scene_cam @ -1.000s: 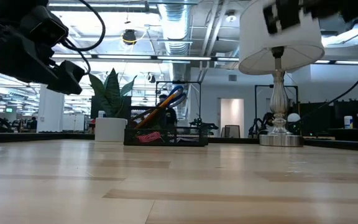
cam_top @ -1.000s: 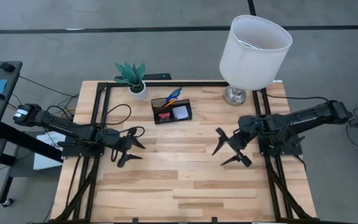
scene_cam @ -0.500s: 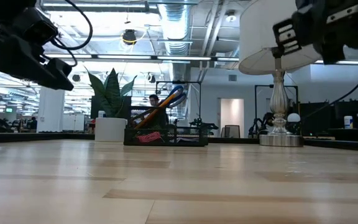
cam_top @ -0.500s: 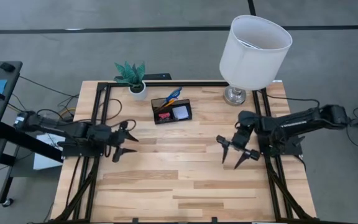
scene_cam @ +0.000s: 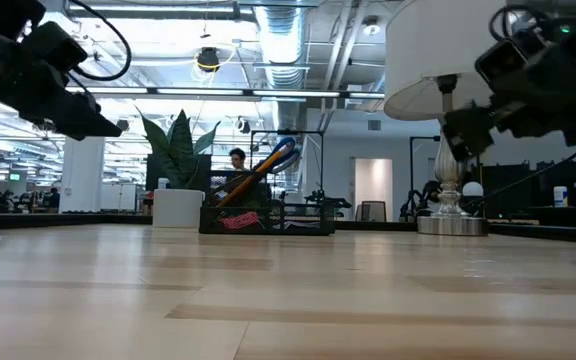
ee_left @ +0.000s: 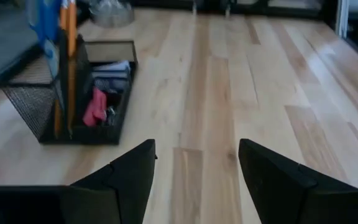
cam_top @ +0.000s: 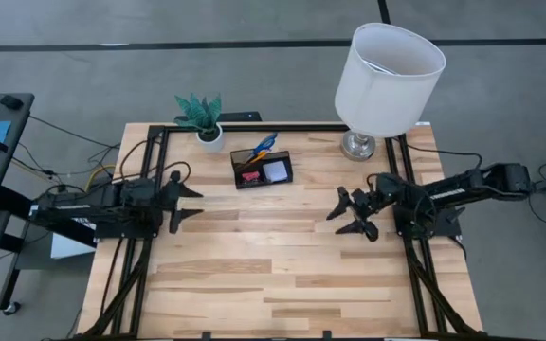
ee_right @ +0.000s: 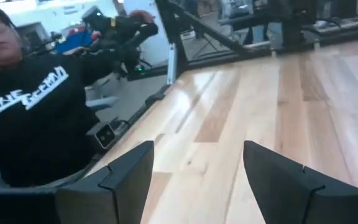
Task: Pick and place office supplies into organizer
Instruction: Return to Home Position
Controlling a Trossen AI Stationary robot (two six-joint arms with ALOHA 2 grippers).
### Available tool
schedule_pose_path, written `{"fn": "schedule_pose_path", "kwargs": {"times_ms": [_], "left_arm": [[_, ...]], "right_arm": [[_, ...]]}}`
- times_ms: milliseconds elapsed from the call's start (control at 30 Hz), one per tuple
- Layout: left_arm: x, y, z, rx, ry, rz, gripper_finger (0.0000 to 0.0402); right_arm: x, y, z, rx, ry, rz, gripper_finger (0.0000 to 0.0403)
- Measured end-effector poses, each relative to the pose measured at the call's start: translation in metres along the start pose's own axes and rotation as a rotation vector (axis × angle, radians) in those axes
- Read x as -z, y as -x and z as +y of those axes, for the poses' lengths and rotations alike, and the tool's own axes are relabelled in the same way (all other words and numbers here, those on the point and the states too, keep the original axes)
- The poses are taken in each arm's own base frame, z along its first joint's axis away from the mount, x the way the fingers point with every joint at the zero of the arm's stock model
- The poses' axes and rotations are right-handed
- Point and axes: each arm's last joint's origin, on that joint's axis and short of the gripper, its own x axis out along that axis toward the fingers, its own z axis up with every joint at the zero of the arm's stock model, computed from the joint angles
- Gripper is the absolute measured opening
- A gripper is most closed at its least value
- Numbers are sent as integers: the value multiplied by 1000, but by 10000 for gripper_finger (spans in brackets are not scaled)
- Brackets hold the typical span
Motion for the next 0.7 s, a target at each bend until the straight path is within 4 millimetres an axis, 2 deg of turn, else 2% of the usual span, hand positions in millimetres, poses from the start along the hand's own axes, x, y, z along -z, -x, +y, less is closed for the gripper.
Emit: {"fn": "schedule_pose_path", "kwargs": {"times_ms": [133, 367, 567, 700], "left_arm": [[11, -4, 1, 0, -4, -56, 223], [6, -1, -4, 29, -30, -160, 223], [5, -1, -7, 58, -44, -188, 223], [5, -1, -7, 64, -34, -186, 223]], "right_arm": [[12, 7, 2, 55, -45, -18, 240], [17, 8, -3, 203, -105, -2, 240], [28, 10, -8, 344, -162, 86, 240], [29, 10, -8, 362, -163, 86, 240]]}}
